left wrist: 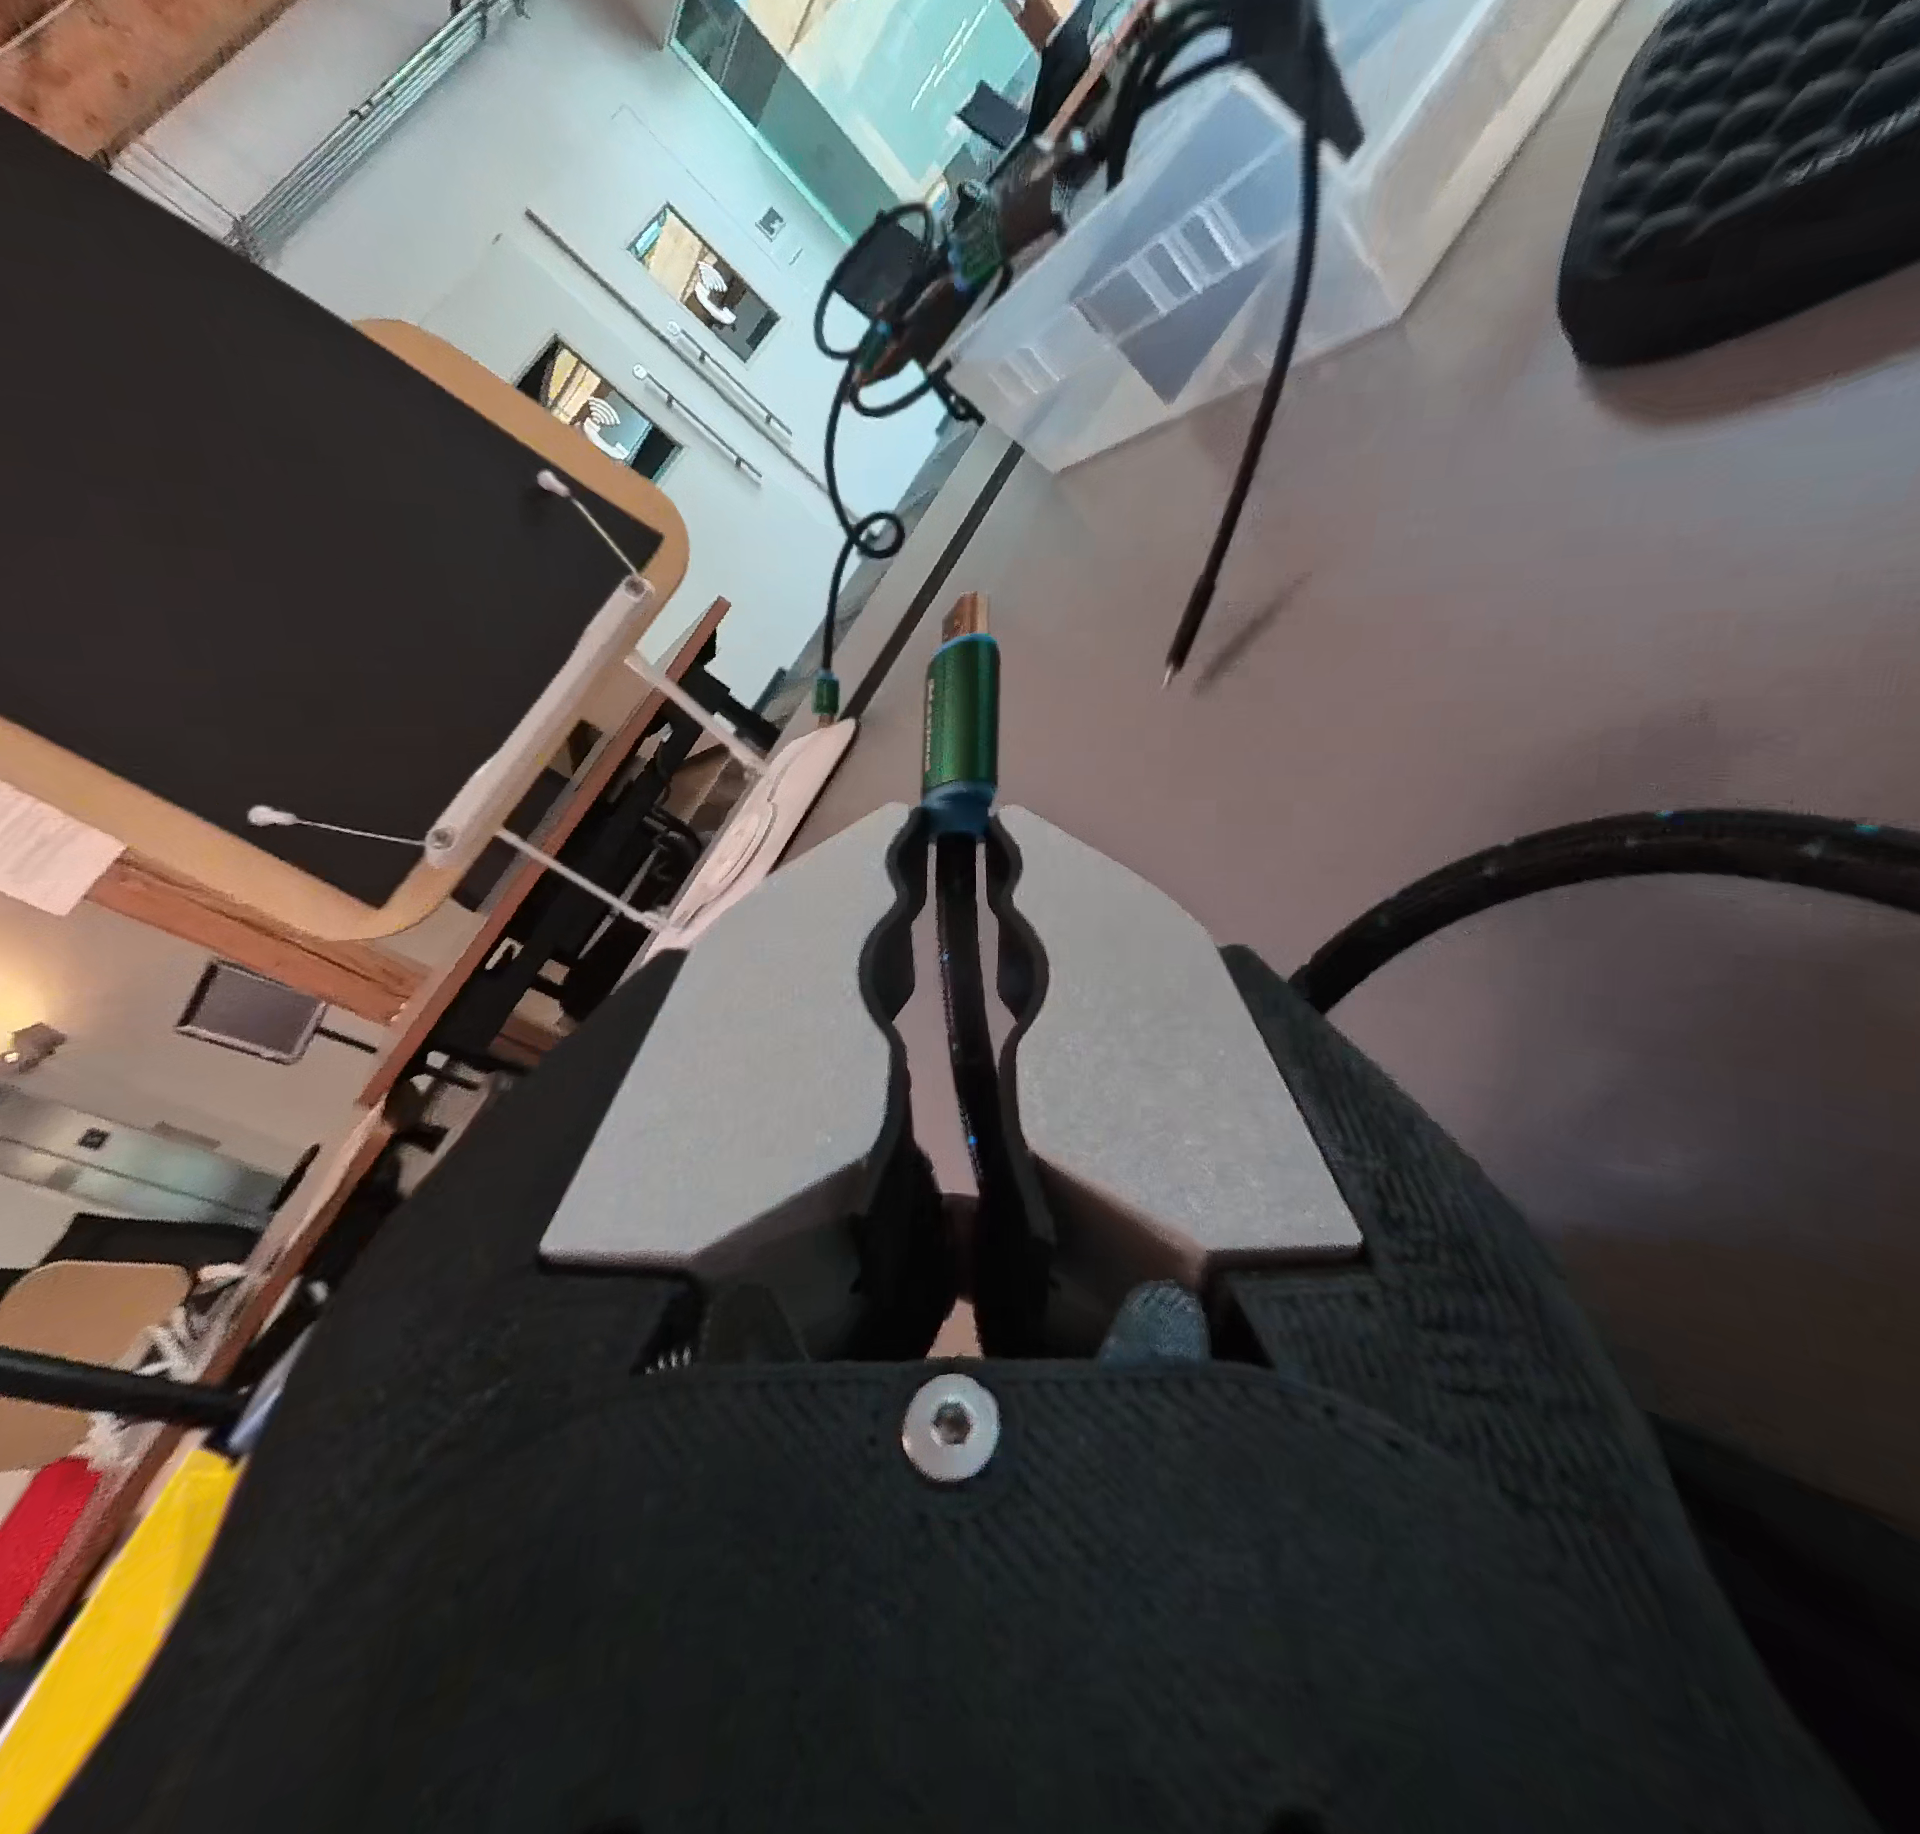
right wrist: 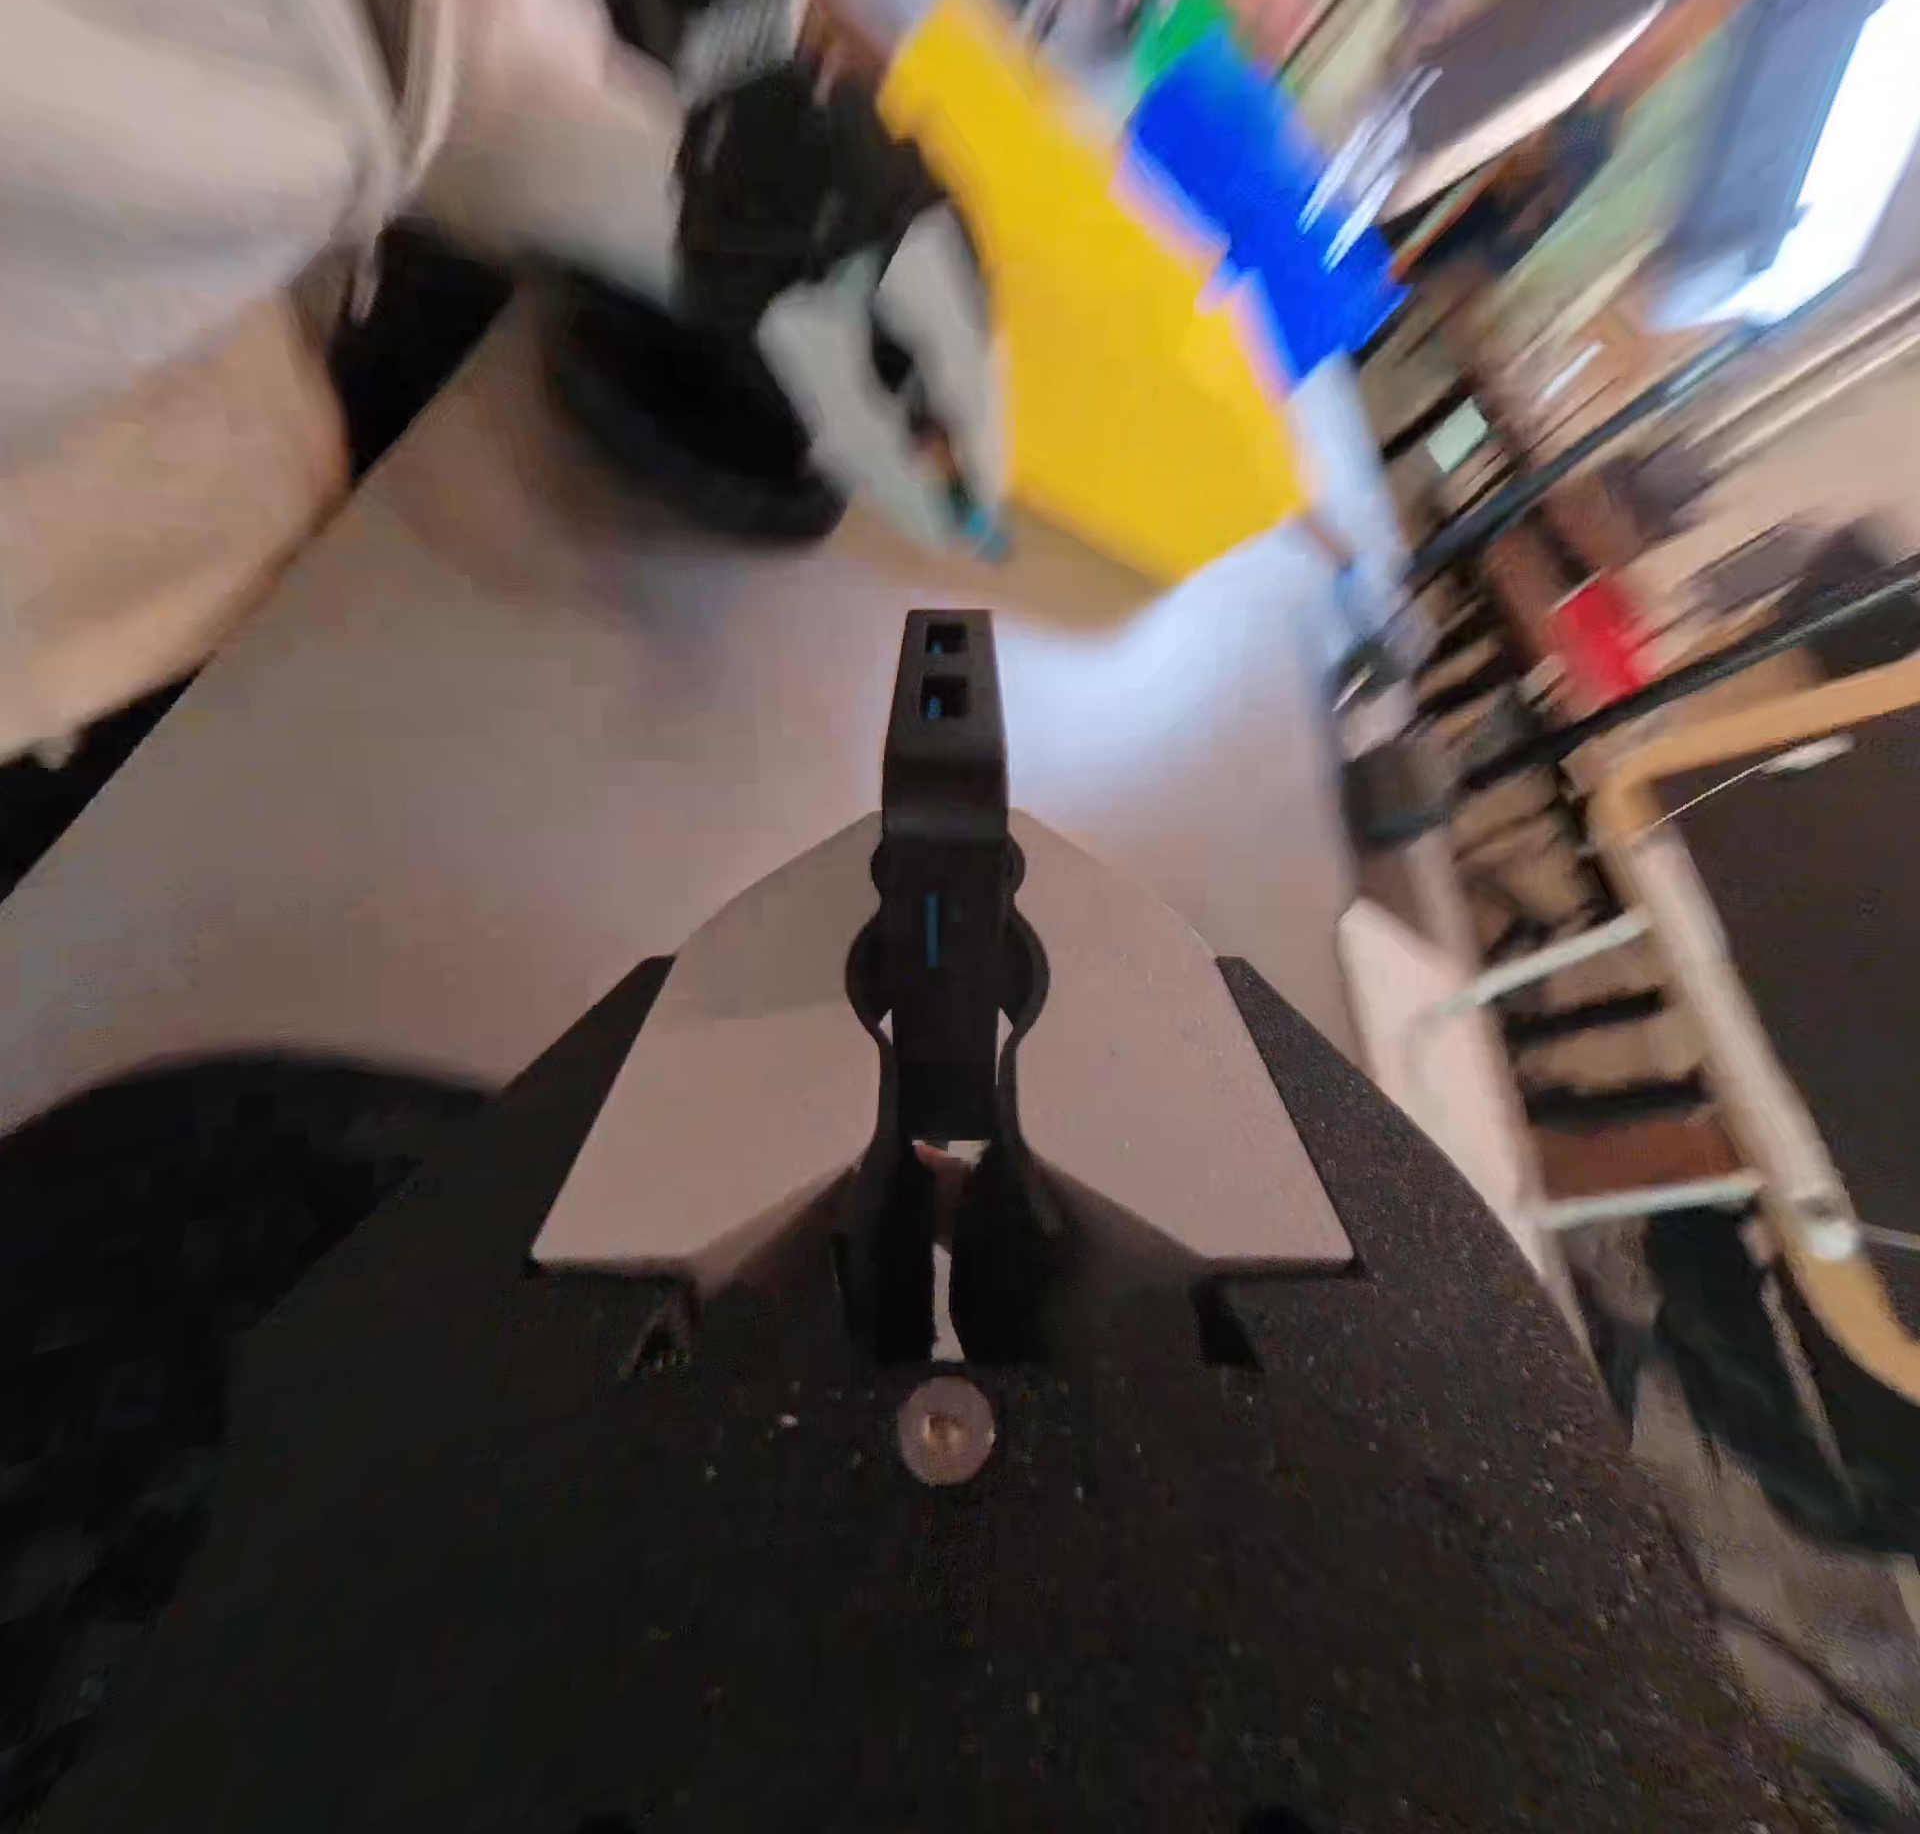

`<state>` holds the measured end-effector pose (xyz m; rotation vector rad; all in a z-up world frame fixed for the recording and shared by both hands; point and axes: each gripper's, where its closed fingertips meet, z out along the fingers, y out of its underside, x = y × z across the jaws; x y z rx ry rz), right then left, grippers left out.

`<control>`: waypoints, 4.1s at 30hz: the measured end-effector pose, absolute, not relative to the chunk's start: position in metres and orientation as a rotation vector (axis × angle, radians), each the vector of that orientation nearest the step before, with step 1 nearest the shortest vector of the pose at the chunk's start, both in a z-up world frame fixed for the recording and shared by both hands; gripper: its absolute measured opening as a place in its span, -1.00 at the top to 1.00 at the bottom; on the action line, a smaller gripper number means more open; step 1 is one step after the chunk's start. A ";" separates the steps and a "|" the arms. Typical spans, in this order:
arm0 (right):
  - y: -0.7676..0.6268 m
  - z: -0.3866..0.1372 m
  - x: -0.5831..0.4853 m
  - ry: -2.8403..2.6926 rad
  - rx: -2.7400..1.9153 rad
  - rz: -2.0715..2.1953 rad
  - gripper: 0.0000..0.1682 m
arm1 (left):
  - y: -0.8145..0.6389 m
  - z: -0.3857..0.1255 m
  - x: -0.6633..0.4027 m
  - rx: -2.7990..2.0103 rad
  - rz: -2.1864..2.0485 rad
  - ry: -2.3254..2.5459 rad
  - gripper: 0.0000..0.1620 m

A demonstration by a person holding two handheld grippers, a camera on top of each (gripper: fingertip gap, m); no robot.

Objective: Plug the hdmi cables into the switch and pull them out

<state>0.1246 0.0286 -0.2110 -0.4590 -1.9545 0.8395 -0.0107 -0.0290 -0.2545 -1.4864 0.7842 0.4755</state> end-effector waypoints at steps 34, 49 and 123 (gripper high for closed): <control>-0.030 -0.225 0.067 -1.737 0.092 0.658 0.83 | -0.049 -0.231 0.050 -1.550 0.264 1.292 0.87; -0.005 -0.238 0.049 -1.758 -0.098 0.301 0.83 | -0.033 -0.246 0.035 -1.769 0.426 1.072 0.87; 0.334 -0.087 0.238 -1.476 0.071 -1.498 0.82 | -0.046 -0.197 -0.068 -1.284 0.363 0.223 0.54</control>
